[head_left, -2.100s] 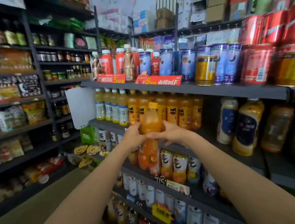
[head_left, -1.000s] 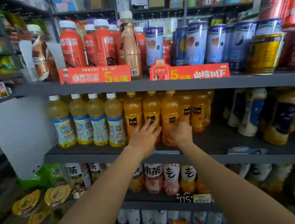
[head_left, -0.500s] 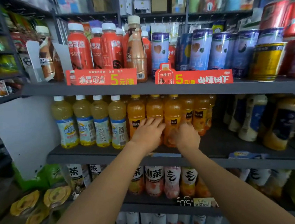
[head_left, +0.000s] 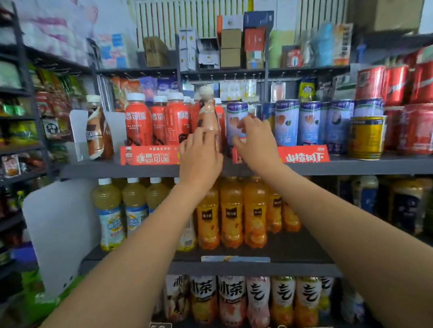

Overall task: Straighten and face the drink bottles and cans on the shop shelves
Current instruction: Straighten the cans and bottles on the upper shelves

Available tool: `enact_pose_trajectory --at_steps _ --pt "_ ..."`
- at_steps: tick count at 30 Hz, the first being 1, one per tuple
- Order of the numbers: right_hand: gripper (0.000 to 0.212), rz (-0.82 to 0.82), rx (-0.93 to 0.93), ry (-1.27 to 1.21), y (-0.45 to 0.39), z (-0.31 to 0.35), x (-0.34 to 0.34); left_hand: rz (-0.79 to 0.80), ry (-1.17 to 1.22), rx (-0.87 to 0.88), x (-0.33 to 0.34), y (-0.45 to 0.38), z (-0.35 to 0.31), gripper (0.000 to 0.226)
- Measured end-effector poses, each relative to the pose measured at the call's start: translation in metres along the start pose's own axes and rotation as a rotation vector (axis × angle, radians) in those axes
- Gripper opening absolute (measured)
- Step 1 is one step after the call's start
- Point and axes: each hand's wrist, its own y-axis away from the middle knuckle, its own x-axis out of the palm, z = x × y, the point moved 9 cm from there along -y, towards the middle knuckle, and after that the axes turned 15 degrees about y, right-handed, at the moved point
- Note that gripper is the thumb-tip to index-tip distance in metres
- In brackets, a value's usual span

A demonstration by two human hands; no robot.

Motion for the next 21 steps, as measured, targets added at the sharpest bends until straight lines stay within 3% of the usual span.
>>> enact_pose_trajectory --at_steps 7,12,17,21 --pt "0.066 0.202 0.223 -0.13 -0.07 -0.009 0.027 0.055 -0.022 0.031 -0.005 -0.028 0.004 0.049" --pt "0.059 0.313 0.333 -0.107 -0.082 -0.024 0.053 0.071 -0.03 0.087 0.008 -0.039 0.002 0.049" --pt "0.042 0.109 0.306 -0.269 -0.082 -0.024 0.052 0.029 0.029 0.103 0.012 -0.045 -0.004 0.046" --pt "0.042 -0.041 0.262 -0.394 -0.093 -0.031 0.004 -0.081 0.108 0.102 0.005 -0.06 -0.017 0.042"
